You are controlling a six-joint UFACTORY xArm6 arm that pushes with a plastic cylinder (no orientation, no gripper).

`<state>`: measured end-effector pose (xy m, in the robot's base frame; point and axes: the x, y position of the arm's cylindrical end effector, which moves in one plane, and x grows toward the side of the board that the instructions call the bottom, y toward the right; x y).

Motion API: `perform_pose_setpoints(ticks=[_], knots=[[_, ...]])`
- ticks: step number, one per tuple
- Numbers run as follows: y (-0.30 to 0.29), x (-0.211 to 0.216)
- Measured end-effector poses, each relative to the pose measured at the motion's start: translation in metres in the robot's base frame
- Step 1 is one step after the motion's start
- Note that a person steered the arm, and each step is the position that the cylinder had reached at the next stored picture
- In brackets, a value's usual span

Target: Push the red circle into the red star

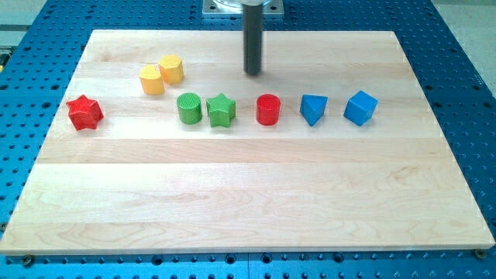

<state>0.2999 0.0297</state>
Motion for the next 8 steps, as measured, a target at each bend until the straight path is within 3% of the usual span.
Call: perform_pose_setpoints(ticks=[1, 4, 5, 6, 8], knots=[[0.013, 0.016], [0.029, 0.134], [-0.004, 0.185], [-0.074, 0.197], [-0.077, 0.209]])
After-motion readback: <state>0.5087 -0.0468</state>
